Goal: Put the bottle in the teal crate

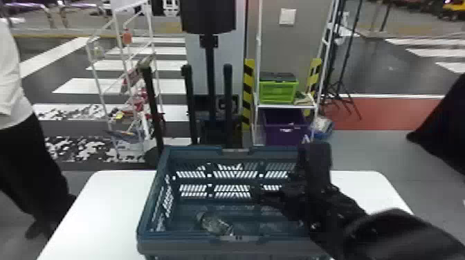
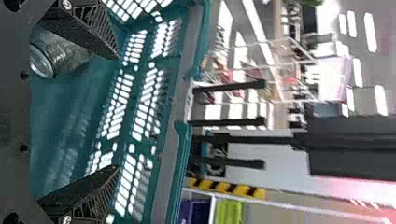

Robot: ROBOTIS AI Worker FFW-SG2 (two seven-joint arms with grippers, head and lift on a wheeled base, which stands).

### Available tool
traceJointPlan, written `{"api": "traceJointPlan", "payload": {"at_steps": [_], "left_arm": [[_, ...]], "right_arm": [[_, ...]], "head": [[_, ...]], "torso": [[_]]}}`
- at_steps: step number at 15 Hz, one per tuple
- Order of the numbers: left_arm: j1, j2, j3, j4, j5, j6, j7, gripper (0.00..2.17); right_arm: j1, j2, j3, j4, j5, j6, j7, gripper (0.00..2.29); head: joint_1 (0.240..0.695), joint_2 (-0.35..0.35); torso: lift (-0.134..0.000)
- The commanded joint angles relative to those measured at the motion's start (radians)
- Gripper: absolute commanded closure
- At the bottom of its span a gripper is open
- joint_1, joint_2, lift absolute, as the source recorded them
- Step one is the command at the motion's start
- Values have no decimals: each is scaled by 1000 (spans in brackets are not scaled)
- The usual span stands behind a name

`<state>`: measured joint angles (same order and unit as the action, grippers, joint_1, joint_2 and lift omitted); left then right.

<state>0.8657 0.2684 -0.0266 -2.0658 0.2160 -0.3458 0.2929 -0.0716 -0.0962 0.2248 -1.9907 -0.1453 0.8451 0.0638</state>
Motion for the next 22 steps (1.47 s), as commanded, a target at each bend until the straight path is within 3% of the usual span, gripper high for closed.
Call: {"api": "traceJointPlan", "payload": {"at_steps": [1,4,11,18,22], "left_arm": [[-5,2,-3,3,0,5,0,137],[-10,3,-6,3,0,11,0,137],[-14,9,-6,-8,0,23,0,137],[-14,12,-6,-30,0,38,0,137],[-14,11,-9,-31,0,41,0,137]], "right_arm": [[139,-26,-68,-86,-4,-122,1,56],[306,-42,-136,-162,-4,-244,1,56],[661,-33,-216,-201,-7,-680,-1,56],[848,-22,-229,-142,-11,-1008,4,53],[885,-20,-231,-140,-14,-1082,7,56]], "head": [[499,0],[499,0],[499,0],[499,0],[499,0]], "torso": [[0],[0],[0],[0],[0]]}}
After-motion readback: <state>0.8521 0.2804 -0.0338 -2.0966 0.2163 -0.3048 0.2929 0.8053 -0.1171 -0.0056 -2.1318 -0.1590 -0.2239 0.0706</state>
